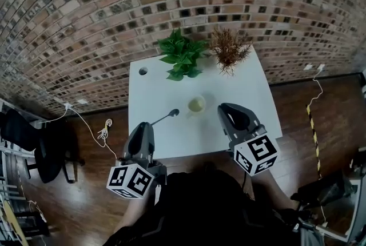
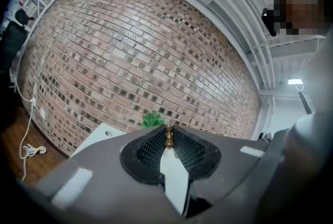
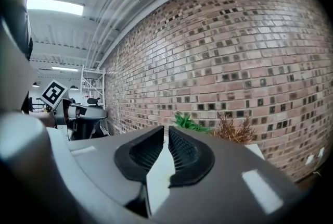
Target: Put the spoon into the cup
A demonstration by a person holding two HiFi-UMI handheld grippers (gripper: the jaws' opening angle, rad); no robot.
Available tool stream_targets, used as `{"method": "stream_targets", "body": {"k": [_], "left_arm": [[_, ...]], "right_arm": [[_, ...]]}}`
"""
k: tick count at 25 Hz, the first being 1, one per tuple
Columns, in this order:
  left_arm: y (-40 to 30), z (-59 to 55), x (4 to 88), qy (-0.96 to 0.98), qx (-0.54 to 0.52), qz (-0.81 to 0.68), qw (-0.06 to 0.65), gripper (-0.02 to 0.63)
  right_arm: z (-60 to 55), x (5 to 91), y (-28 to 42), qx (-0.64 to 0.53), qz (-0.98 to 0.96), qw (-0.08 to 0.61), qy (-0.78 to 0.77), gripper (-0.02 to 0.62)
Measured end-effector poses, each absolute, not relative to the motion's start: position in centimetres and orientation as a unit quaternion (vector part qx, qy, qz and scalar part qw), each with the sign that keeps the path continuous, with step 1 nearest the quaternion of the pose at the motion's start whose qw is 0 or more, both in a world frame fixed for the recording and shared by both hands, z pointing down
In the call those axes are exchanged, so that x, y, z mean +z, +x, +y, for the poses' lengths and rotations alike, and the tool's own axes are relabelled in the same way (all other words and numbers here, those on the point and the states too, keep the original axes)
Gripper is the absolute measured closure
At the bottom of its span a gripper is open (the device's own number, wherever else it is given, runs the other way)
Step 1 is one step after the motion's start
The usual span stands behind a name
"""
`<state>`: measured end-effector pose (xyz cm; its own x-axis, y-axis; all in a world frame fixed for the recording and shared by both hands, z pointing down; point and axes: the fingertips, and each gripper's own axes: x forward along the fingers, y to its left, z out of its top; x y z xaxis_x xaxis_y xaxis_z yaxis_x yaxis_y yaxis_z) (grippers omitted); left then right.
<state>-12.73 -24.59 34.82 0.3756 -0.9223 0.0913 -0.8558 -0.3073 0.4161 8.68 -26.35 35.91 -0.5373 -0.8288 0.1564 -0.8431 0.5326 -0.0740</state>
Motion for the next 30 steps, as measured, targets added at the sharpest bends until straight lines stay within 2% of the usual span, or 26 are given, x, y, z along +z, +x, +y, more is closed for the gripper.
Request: {"method": "stream_targets", "body": {"k": [6,30], "left_arm": [[-10.7,-26.5,33.8,0.809,-0.085,-0.546,0.202,0.568],[-13.4,-34.9,37.0,0.848,-0.08,-0.462,0.246,0.568]], "right_arm": [[-28.5,36.0,9.6,0.078,-0.876,0.048,0.474,0.56],[-34.1,37.1,6.1,0.077,-0.837,0.091,0.535,0.56]]}}
